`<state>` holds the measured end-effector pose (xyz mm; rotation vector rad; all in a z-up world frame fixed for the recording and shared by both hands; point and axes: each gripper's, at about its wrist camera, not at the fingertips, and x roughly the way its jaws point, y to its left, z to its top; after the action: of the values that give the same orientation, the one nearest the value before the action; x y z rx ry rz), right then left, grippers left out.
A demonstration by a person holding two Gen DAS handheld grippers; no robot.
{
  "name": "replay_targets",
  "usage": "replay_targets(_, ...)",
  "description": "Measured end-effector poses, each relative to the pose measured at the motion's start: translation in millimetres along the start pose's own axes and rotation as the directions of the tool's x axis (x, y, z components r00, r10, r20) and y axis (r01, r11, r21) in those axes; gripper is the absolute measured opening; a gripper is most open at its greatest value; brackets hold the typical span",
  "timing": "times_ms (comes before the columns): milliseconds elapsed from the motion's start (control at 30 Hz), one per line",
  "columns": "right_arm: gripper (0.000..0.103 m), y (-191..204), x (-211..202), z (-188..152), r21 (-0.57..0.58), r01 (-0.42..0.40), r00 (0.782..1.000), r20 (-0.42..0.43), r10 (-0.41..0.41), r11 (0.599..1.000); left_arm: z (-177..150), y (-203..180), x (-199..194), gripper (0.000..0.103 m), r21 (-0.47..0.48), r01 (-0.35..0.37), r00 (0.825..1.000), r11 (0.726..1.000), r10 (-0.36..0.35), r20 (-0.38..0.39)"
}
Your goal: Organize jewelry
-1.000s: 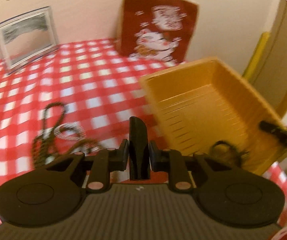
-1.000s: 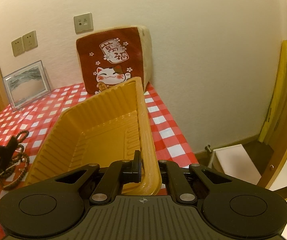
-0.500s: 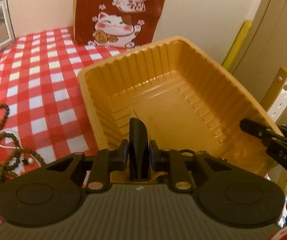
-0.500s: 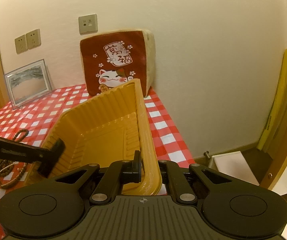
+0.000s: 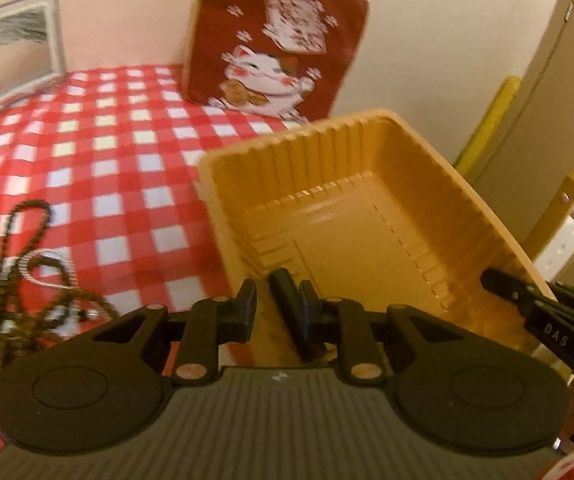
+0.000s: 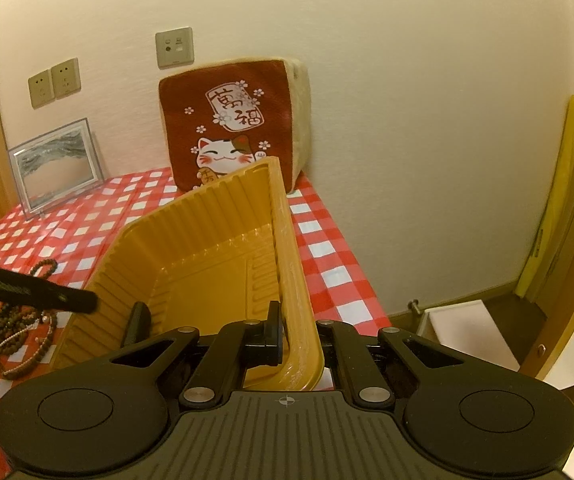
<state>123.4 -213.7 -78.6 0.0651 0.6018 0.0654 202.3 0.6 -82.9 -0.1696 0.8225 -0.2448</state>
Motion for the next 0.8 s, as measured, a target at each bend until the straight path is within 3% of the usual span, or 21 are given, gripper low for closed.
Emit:
replay_targets(133, 0.005, -1, 1, 0, 0.002, -0.002, 1.000, -0.002, 0.002, 1.000, -6, 24, -21, 0.020, -0.056, -0.056, 0.998, 0.997, 0.058, 0.019)
replay_targets(400, 0.005, -1, 1, 0, 0.004, -0.002, 1.000, -0.004, 0.002, 1.000, -33, 71, -43, 0.020, -0.091, -0.199, 0.980, 0.976, 0.198, -0.023)
replay_targets(800, 0.005, -2, 1, -1, 0.004, 0.004, 1.000, -0.009, -0.004, 1.000, -48, 73, -21, 0.020, 0.027, -0.211, 0.976, 0.977, 0.212, -0.047)
